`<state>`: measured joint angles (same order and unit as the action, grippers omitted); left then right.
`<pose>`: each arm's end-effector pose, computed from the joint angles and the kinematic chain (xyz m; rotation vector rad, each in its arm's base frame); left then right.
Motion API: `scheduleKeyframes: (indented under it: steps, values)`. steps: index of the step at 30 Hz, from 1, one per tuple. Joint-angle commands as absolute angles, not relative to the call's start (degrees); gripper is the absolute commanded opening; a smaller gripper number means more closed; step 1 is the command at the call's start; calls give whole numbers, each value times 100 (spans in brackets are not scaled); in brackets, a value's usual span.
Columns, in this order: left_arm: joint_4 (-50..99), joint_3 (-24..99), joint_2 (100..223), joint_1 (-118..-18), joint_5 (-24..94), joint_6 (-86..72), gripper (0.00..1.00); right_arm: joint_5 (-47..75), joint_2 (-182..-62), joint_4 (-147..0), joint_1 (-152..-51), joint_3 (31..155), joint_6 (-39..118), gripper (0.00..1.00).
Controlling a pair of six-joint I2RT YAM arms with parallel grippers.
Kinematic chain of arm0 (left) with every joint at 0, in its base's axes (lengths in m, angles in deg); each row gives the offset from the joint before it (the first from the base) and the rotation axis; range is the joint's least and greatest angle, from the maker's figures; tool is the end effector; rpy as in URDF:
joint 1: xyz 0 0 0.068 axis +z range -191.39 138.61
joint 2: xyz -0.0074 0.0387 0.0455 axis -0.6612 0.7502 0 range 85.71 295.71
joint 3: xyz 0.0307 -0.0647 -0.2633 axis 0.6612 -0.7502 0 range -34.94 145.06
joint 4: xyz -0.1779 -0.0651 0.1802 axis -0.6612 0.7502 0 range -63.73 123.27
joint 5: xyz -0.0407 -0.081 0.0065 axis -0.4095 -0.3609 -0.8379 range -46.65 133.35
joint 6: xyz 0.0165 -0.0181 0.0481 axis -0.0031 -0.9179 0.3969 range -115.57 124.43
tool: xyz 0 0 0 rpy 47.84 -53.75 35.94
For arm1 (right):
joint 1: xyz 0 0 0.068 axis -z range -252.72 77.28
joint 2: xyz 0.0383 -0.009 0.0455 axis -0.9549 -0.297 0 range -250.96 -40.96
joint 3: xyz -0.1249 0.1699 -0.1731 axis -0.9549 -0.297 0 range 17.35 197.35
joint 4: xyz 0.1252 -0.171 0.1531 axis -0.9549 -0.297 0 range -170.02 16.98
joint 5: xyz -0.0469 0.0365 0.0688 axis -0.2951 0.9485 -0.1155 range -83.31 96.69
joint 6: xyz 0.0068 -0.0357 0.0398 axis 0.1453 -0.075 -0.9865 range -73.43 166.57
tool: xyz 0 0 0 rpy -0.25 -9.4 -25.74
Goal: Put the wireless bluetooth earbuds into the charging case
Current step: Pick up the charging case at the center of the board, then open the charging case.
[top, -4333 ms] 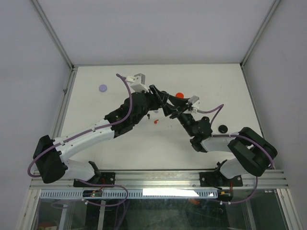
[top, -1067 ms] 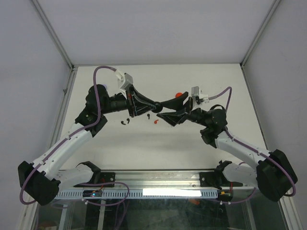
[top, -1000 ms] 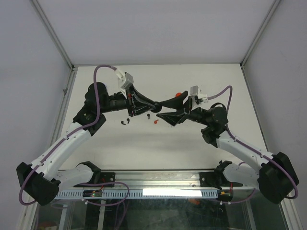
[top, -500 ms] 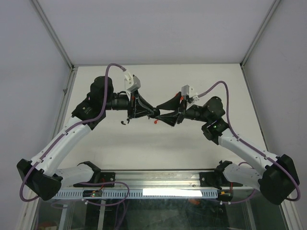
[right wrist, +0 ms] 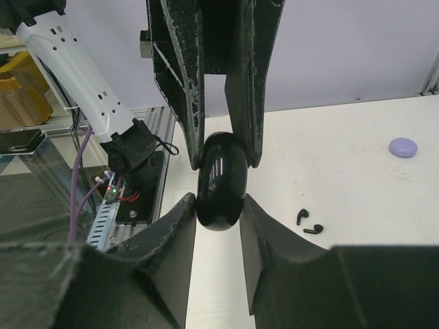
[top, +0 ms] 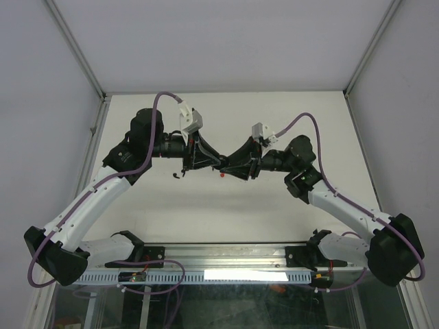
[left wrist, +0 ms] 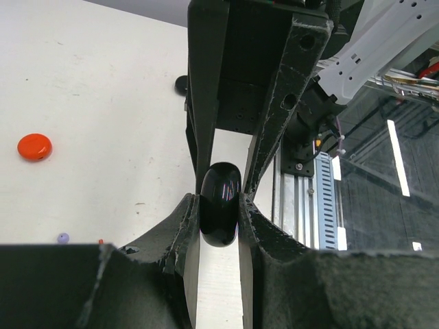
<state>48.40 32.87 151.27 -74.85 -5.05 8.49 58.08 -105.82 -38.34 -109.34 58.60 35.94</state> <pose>0.1898 -0.1573 0.3902 1.1598 1.5810 -1.1459 0.1846 0.1718 0.3278 -1.0874 1.1542 1.2699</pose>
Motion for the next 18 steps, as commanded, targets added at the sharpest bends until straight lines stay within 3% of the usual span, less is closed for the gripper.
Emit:
scheduleKeyframes:
  steps: [1, 5, 10, 13, 18]
  values:
    - [4779, 3546, 15070, -7553, -591, 1049, 9, 5944, -10600, -3751, -10921, 6178, 3508, 30]
    - [4821, 3546, 15071, -7566, -572, 1080, 9, 5924, -10607, -3747, -10920, 6169, 3539, 21]
    - [4862, 3490, 15042, -7580, -450, 1120, 15, 5977, -10659, -3585, -10927, 6120, 3532, 0]
    - [4860, 3475, 15047, -7575, -369, 1058, 18, 5960, -10651, -3247, -10919, 5954, 3568, 0]
    - [4859, 3501, 15120, -7575, -199, 875, 34, 6149, -10686, -2850, -10922, 5729, 3789, 0]
